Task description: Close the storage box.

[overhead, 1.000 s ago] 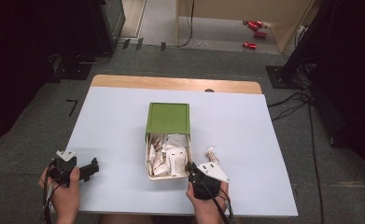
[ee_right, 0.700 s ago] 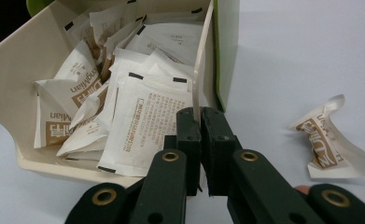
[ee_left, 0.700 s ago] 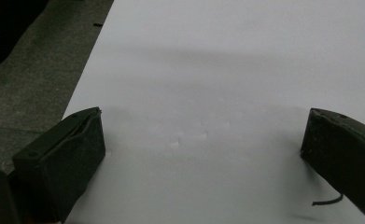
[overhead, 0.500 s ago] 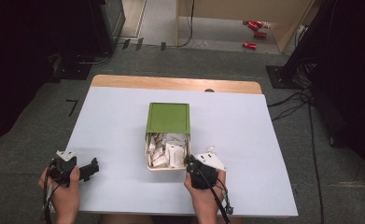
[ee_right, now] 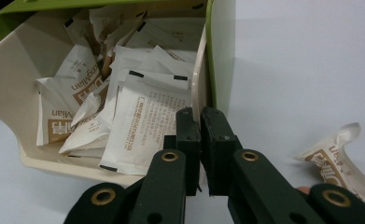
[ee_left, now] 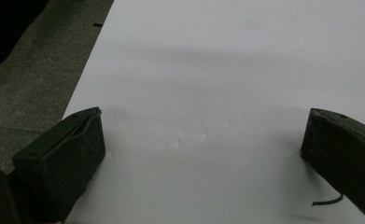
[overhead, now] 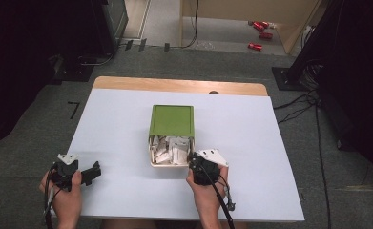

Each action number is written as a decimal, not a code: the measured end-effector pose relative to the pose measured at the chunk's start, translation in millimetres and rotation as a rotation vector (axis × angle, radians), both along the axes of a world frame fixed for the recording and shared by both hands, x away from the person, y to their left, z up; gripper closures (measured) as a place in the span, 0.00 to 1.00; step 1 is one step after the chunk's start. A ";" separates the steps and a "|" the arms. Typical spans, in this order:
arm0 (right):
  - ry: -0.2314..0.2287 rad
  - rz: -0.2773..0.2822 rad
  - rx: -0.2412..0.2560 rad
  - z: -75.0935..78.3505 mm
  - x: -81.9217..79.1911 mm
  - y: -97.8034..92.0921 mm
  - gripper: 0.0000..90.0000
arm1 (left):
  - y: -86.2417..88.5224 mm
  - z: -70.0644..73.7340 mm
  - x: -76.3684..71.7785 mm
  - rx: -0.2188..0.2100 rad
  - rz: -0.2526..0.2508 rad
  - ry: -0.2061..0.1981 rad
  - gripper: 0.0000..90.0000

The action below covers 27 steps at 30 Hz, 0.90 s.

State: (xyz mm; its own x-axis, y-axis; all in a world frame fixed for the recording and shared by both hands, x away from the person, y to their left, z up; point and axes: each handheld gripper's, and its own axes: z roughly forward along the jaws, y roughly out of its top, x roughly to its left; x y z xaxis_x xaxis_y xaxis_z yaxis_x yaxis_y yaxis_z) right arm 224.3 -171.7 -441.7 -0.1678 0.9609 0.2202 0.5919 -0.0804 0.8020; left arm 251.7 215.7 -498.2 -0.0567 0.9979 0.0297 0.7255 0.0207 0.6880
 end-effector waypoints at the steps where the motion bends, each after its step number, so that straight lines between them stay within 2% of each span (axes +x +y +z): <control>1: -0.004 0.000 0.001 -0.7 1.6 -0.2 0.97 | 0.0 0.0 0.0 0.000 0.000 0.000 0.00; 10: -0.001 -0.009 0.003 -0.4 9.5 1.5 0.97 | 0.1 0.0 -0.1 0.000 0.000 0.000 0.00; 14: 0.011 0.015 0.030 -0.6 8.8 -2.5 0.95 | 0.1 0.0 -0.1 0.000 0.000 0.000 0.00; 16: 0.002 0.033 0.037 -0.4 5.9 -4.9 0.93 | 0.1 0.0 -0.1 -0.001 0.000 0.000 0.00; 18: -0.014 0.066 0.055 0.7 1.4 -6.8 0.84 | 0.0 -0.1 -0.1 -0.001 0.000 -0.001 0.00; 22: -0.017 0.127 0.050 -1.1 -7.8 -7.1 0.66 | 0.1 0.0 -0.2 0.000 -0.001 0.000 0.00; 27: 0.017 0.120 0.005 -12.2 -14.4 -6.2 0.53 | 0.0 -0.1 -0.2 -0.001 0.000 -0.001 0.00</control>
State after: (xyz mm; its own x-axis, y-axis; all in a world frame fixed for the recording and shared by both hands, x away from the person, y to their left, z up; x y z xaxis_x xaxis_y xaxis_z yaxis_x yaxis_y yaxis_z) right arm 210.0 -177.9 -453.9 -0.2777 0.9330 0.2288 0.6107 -0.0124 0.7918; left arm 251.6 215.7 -498.3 -0.0570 0.9980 0.0290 0.7247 0.0213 0.6887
